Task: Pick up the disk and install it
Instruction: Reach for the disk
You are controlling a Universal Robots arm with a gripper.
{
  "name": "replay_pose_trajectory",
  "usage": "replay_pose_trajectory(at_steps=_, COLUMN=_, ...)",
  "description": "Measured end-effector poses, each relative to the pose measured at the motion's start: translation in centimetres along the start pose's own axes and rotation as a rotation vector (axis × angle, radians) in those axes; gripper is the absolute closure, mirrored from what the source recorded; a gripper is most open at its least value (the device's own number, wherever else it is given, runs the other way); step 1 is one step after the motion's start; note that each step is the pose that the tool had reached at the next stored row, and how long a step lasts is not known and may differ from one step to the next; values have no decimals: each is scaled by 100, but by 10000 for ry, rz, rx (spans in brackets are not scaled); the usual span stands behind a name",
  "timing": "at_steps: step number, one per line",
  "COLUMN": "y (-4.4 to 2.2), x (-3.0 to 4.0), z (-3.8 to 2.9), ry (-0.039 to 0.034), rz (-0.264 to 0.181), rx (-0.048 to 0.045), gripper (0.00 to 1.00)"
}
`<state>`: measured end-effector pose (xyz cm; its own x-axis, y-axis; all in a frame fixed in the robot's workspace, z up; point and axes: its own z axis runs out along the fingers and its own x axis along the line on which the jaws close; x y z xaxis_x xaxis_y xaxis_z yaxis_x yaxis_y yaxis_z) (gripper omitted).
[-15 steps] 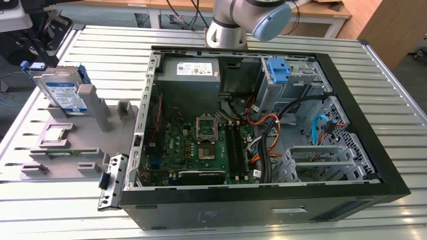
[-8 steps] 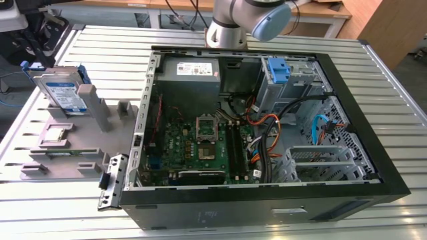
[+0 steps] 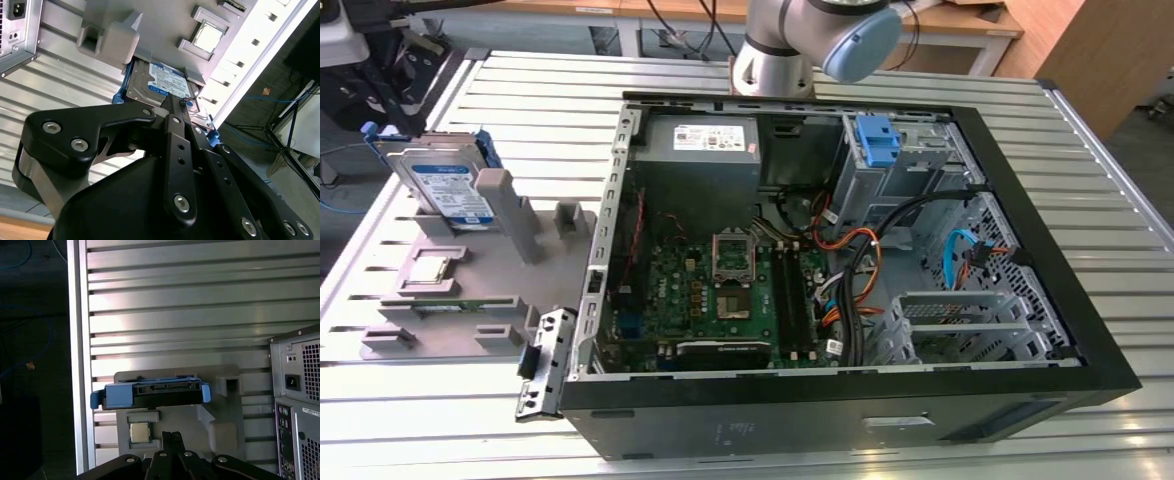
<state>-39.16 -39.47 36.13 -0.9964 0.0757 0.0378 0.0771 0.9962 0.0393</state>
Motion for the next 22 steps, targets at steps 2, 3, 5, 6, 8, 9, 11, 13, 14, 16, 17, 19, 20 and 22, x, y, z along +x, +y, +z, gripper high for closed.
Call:
replay_pose_trajectory(at_steps=2, y=1, x=14, z=14, ry=0, rz=0, rx=0, gripper=89)
replay_pose_trajectory(at_steps=3, y=2, x=19, z=20, ry=0, rz=0, rx=0, gripper=89)
replay_pose_trajectory(at_steps=5, y=5, x=29, z=30, ry=0, rz=0, rx=0, gripper=89)
replay_pose_trajectory(at_steps=6, y=7, x=30, z=33, ry=-1, rz=0, rx=0, gripper=89)
replay_pose_trajectory(at_steps=8, y=16, x=33, z=38, ry=0, rz=0, rx=0, gripper=89)
replay_pose_trajectory(at_steps=9, y=21, x=33, z=41, ry=-1, rz=0, rx=0, gripper=89)
replay_pose_trajectory(at_steps=11, y=32, x=35, z=45, ry=-1, rz=0, rx=0, gripper=89)
replay_pose_trajectory(at_steps=13, y=45, x=36, z=50, ry=0, rz=0, rx=0, gripper=89)
replay_pose_trajectory(at_steps=14, y=51, x=37, z=53, ry=0, rz=1, rx=0, gripper=89)
replay_pose_trajectory(at_steps=16, y=62, x=38, z=58, ry=0, rz=0, rx=0, gripper=89)
replay_pose_trajectory(at_steps=17, y=68, x=39, z=61, ry=-1, rz=0, rx=0, gripper=89)
replay_pose_trajectory(at_steps=19, y=80, x=40, z=64, ry=-1, rz=0, rx=-1, gripper=89)
replay_pose_trajectory(at_steps=20, y=84, x=40, z=66, ry=-3, rz=0, rx=-2, gripper=89)
replay_pose_trajectory(at_steps=22, y=93, x=41, z=67, ry=0, rz=0, rx=-3, gripper=89)
